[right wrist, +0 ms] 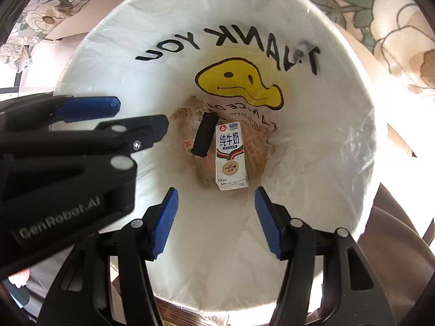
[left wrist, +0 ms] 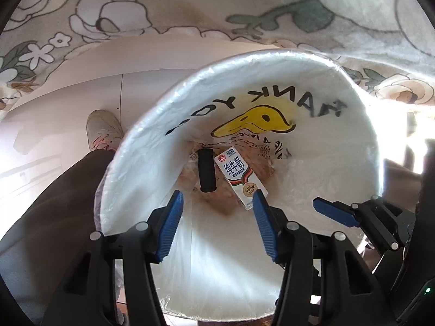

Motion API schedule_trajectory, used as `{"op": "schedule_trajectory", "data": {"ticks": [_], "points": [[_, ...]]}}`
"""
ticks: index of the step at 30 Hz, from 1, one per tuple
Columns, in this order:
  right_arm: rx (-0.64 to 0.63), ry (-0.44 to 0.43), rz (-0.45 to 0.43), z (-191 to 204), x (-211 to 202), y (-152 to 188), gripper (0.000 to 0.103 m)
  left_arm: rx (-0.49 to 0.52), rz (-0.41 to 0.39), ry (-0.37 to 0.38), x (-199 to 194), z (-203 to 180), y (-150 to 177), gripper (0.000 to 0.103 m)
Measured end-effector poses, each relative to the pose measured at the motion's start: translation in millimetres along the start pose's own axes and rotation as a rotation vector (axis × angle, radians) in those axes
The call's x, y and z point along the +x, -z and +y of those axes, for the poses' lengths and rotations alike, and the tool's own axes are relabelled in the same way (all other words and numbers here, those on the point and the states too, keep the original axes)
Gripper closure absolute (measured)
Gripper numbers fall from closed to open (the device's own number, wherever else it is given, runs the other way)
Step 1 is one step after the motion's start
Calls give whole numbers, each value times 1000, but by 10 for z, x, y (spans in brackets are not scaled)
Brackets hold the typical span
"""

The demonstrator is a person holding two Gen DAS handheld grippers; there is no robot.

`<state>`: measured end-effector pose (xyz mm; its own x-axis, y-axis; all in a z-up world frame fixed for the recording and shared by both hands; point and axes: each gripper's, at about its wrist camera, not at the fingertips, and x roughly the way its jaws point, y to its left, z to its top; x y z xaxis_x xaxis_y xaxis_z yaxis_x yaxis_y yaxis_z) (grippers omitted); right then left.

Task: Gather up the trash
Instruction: 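Open both tools to drop the cylinder and carton into the bin, then grasp the pink cup with the left tool while the right tool grasps the green block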

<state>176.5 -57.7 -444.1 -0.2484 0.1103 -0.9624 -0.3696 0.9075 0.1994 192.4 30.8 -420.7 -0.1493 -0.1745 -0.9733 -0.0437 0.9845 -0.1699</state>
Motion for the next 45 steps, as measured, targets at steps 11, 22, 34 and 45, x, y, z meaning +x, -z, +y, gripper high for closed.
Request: {"op": "schedule_trajectory", "data": {"ticks": [11, 22, 34, 45], "points": [[9, -68, -125, -40, -797, 246, 44, 60, -175, -32, -855, -68, 193, 47], [-72, -58, -309, 31, -1962, 726, 44, 171, -424, -71, -2060, -242, 570, 42], [-97, -36, -577, -139, -3418, 1023, 44, 219, -667, -50, -3397, -340, 551, 34], [-39, 88, -829, -354, -4607, 508, 44, 176, -814, -85, -4159, -161, -185, 30]]}}
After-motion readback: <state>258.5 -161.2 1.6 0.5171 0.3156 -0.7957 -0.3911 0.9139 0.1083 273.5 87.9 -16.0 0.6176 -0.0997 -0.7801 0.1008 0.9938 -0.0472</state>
